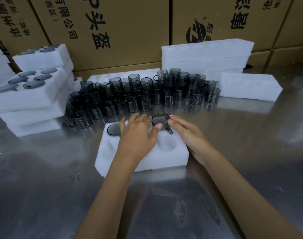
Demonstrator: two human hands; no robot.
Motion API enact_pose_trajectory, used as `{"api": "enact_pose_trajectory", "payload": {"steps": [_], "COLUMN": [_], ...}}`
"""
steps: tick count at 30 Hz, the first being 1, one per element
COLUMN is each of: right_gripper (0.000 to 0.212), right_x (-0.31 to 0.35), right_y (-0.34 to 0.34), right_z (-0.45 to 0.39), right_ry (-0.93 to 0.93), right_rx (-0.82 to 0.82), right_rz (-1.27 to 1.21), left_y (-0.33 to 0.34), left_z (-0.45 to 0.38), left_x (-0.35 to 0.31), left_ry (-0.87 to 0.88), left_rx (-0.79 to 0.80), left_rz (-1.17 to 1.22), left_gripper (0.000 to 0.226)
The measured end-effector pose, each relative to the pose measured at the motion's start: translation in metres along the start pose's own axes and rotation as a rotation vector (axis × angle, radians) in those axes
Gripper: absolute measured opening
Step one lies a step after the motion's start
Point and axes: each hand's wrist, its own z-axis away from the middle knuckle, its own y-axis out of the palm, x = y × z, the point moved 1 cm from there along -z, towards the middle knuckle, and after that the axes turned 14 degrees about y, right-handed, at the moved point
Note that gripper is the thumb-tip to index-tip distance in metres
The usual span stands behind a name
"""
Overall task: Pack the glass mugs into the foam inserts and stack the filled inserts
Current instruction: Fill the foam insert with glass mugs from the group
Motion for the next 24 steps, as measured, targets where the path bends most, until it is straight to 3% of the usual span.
{"api": "enact_pose_trajectory", "payload": {"steps": [5,9,14,24], "right_gripper": [0.024,0.031,0.028,0.029], "right_x": [0.000,0.002,0.002,-0.008], "right_y": [0.001,-0.002,-0.001,0.000], "right_z": [-0.002,-0.003,-0.003,0.000], "right_ry": [-0.011,-0.025,-0.012,-0.022], "right_rx": [-0.083,-0.071,-0.080,-0.151], "right_rz": [0.009,0.014,0.018,-0.048], "left_y": [0.003,0.005,0.008,0.007], "left_z": [0.000,0.000,-0.002,-0.003], "left_x": [0.001,0.000,0.001,0.001], "left_ry": [-0.023,-0.048,-0.038,-0.057], "left_rx": [0.037,0.069,0.219,0.275], "left_rz": [-0.070,0.006,0.003,-0.021], "left_gripper": [0.054,0.056,0.053,0.055]}}
